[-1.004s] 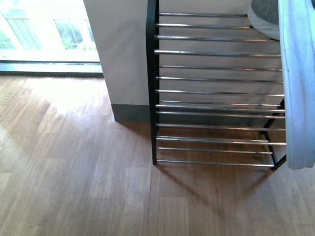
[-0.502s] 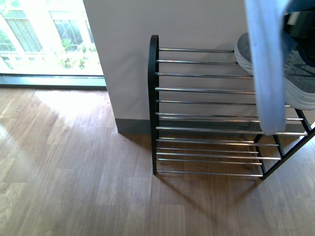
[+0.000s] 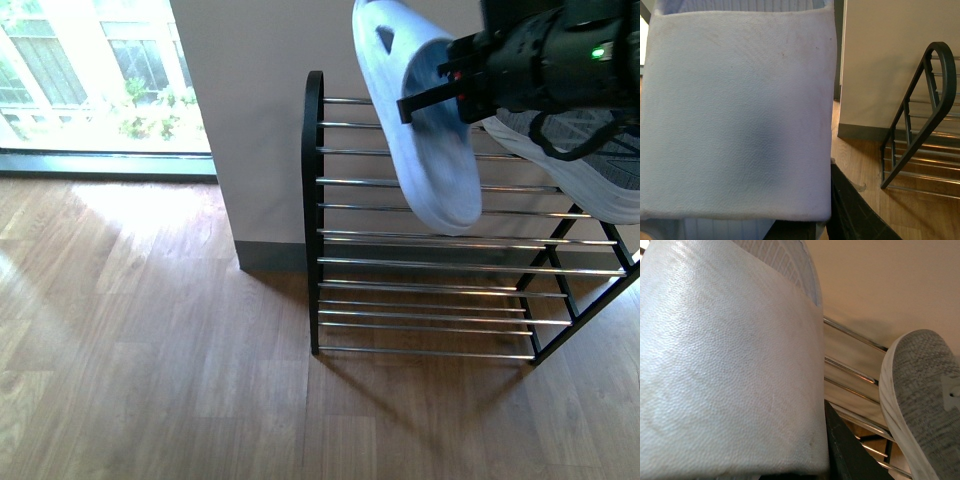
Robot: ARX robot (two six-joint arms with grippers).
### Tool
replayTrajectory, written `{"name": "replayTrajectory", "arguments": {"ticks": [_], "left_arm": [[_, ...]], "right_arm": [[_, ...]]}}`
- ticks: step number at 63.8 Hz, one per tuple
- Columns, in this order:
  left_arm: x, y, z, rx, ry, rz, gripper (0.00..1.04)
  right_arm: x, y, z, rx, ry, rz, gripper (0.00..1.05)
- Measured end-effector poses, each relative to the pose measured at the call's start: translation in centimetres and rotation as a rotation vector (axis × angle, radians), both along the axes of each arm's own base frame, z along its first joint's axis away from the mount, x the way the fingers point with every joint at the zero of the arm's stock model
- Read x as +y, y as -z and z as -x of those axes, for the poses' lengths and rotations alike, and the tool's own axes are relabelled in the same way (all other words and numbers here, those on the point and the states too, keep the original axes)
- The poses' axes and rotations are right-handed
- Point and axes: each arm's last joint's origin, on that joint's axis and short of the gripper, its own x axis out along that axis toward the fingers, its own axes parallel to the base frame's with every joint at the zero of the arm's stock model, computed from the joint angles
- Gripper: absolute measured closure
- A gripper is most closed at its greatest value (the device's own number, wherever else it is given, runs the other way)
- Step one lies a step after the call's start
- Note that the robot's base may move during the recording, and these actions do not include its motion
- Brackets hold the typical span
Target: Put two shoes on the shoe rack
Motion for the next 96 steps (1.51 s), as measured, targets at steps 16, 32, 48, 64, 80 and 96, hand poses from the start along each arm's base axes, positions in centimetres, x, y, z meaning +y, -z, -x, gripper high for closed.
{"name": "replayTrajectory", "arguments": {"ticks": [16,32,48,64,80,96], "left_arm": [[0.0,0.0,0.0,0.000,0.000,0.000,1.03],[0.0,0.0,0.0,0.000,0.000,0.000,1.03],[0.0,0.0,0.0,0.000,0.000,0.000,1.03],[0.0,0.0,0.0,0.000,0.000,0.000,1.03],[0.0,0.0,0.0,0.000,0.000,0.000,1.03],[0.0,0.0,0.0,0.000,0.000,0.000,1.03]], "right_arm": [[0.1,4.7,-4.5,0.062,0.102,0.197,1.03],[-1.4,5.5,-7.9,0.051,0.214,0.254,1.03],[-3.6,5.4,-10.0,0.054,0.296,0.292,1.03],[-6.3,5.7,-10.5,0.038,0.344,0.340,1.03],[-6.7,5.5,-10.3,0.028,0.324,0.354,1.03],[-6.1,4.9,-9.9,0.038,0.295,0.327,0.83]]}}
